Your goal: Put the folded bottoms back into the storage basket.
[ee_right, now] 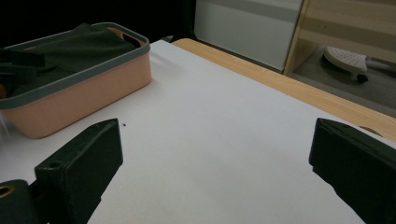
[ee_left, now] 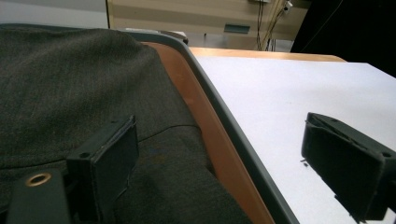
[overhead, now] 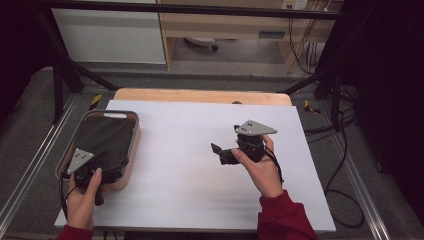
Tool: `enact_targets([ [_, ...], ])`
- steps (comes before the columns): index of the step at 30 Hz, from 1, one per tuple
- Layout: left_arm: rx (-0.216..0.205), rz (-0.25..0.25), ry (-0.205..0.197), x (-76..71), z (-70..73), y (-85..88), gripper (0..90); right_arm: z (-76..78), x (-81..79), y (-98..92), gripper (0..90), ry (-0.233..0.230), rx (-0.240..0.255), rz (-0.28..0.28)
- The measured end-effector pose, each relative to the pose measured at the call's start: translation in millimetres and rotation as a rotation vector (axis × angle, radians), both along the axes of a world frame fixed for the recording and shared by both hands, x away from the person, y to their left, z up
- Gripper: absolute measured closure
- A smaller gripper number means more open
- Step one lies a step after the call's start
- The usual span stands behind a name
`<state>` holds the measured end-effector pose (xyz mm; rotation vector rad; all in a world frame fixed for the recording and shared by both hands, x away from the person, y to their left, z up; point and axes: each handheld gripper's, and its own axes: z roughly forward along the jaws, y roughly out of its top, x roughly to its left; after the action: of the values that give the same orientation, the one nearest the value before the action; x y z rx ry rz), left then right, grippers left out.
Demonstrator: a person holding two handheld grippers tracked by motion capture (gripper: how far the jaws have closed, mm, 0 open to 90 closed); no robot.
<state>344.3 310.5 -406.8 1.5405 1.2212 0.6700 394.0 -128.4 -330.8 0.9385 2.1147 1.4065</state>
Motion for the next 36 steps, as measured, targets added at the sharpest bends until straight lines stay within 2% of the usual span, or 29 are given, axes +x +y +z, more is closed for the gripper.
enact_targets([
  [5,0.006,-0.002,0.004,0.9,-1.3,0.0,11.1,0.1,-1.6,-11.1,3.9,0.002,0.007,-0.010],
  [16,-0.017,-0.005,0.033,3.1,-5.3,2.1,11.2,0.9,-7.1,-34.7,3.2,-0.011,0.028,-0.039],
  [31,0.018,-0.001,0.036,3.2,-7.2,0.7,11.9,-1.4,-15.0,-65.7,3.0,-0.017,0.048,-0.103],
  [36,0.016,-0.001,0.034,3.2,-7.3,0.4,12.0,-4.2,-18.1,-77.5,2.9,-0.013,0.053,-0.125],
])
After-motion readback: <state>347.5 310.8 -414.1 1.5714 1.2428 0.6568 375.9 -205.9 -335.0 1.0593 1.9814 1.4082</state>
